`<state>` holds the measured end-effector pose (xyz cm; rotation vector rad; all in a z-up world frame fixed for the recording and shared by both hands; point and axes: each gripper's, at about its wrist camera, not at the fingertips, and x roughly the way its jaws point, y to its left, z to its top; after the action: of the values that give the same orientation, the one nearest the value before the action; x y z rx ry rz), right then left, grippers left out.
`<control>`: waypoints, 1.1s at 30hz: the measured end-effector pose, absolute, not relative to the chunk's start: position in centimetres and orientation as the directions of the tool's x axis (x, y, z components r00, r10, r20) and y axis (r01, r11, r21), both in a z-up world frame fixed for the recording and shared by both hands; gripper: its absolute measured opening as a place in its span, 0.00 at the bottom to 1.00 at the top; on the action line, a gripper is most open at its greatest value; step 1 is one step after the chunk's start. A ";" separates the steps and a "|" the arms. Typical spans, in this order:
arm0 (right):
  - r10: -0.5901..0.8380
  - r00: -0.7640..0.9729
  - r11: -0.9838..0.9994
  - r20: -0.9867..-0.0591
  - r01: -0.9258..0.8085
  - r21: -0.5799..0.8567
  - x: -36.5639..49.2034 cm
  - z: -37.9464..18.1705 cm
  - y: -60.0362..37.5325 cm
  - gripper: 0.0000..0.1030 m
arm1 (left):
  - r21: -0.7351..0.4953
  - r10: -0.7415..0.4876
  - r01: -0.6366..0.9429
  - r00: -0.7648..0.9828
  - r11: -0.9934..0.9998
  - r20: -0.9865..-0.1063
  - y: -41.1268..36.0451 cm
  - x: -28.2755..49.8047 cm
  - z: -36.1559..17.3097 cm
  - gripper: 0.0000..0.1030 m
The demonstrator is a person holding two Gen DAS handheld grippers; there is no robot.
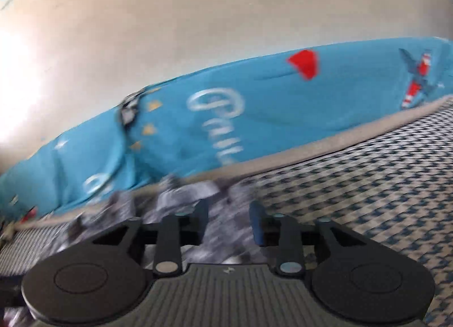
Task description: Fold clothes
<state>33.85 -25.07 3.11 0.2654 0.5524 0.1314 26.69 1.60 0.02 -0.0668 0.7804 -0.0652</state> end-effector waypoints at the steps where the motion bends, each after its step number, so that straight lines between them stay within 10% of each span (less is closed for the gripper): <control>1: 0.179 0.848 0.955 -0.499 -0.028 0.295 34.4 3.0 -25.8 0.35 | -0.082 -0.088 0.043 0.704 0.996 -0.705 1.3 26.7 -0.2 1.00; 15: 0.248 0.765 0.961 -0.595 -0.119 0.249 40.6 0.9 -25.7 0.47 | -0.056 -0.143 0.159 0.615 0.986 -0.776 -1.9 26.5 -3.3 1.00; 19: 0.107 0.770 0.991 -0.629 -0.034 0.128 41.5 -0.4 -25.0 0.13 | -0.056 -0.137 0.151 0.604 0.987 -0.785 -1.9 26.7 -3.8 1.00; 22: -0.010 0.820 0.980 -0.572 0.122 0.158 41.9 -0.5 -26.7 0.05 | -0.053 -0.131 0.145 0.600 0.988 -0.789 -2.0 26.9 -4.1 1.00; 33: 0.053 0.794 0.905 -0.606 0.218 0.365 42.6 -0.5 -31.7 0.07 | -0.018 -0.088 0.123 0.593 0.992 -0.800 -1.6 27.3 -4.0 1.00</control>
<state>42.60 -31.68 -0.49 0.4378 0.6526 -0.0922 27.32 -1.61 -4.04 0.0408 0.9276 -0.1229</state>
